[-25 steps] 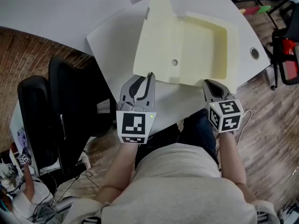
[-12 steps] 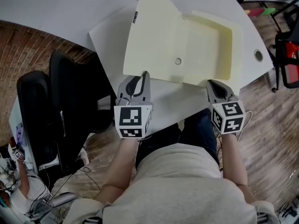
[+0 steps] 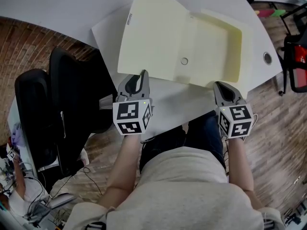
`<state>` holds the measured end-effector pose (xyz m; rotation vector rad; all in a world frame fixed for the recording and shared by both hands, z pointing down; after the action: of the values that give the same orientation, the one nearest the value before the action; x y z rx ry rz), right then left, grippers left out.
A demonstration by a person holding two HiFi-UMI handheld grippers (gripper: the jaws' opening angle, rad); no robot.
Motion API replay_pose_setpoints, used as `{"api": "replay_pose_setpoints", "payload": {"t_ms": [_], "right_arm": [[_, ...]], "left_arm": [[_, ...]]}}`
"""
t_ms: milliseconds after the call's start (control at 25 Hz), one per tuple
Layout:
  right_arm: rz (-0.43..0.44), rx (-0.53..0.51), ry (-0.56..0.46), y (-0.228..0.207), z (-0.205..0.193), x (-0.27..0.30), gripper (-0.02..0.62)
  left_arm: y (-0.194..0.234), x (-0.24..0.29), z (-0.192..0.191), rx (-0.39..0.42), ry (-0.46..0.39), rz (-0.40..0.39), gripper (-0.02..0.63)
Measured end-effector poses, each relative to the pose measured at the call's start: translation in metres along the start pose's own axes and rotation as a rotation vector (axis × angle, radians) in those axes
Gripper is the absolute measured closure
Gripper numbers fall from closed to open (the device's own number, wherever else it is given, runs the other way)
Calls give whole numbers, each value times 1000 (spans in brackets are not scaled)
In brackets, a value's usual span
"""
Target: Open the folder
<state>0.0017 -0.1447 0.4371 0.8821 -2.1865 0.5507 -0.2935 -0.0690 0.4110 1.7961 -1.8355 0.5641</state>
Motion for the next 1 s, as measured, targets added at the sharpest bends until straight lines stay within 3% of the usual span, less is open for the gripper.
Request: {"api": "replay_pose_setpoints", "payload": {"t_ms": [1000], "right_arm": [[18, -4, 22, -2, 1, 1, 574]], "left_arm": [[26, 26, -26, -71, 103, 41, 517]]}}
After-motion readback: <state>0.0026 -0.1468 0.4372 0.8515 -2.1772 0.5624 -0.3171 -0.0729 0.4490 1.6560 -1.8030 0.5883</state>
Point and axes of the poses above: the fingertips, and each gripper's own axes: x forward along the fingers, y to its left, z out of its top, the point moved 9 cm from there along -x, backward along the fingers, and after that the axes turned 6 degrees about y, right-handed, at the moved point
